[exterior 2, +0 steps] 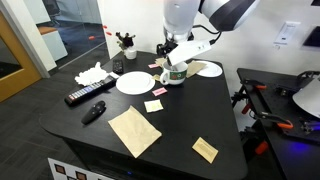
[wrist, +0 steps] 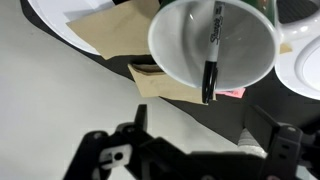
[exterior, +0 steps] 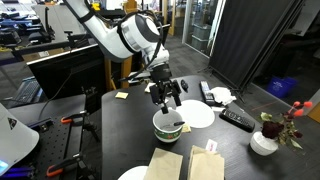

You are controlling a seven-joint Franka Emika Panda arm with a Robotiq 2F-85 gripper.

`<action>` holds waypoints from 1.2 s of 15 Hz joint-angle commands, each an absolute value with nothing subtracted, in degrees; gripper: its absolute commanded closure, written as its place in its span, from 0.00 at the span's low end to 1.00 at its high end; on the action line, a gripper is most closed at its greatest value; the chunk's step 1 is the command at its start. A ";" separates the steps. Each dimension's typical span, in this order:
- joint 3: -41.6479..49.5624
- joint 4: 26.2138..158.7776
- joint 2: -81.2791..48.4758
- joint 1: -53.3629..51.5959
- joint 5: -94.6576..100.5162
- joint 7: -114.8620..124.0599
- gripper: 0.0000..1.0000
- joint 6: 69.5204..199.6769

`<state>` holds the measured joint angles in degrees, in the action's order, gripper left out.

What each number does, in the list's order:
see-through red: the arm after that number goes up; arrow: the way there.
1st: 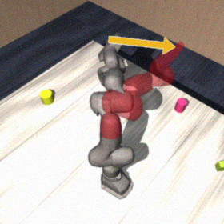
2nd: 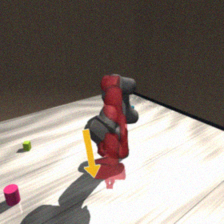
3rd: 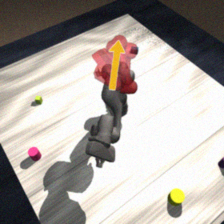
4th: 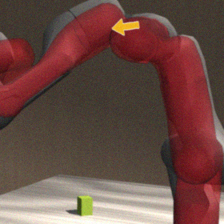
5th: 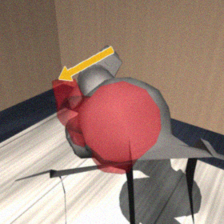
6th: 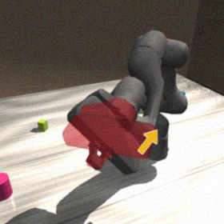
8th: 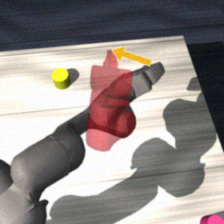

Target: Pick up the pen and put it in the cup

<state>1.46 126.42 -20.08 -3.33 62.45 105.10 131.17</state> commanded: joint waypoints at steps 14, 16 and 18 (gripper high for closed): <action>0.30 134.19 3.16 -1.53 34.67 57.02 0.00 131.61; 0.28 134.41 4.76 -1.41 30.68 50.94 0.00 130.98; 0.14 134.72 6.17 -1.24 27.36 45.86 0.00 130.31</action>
<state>0.60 132.91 2.57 -1.96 31.75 53.06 131.50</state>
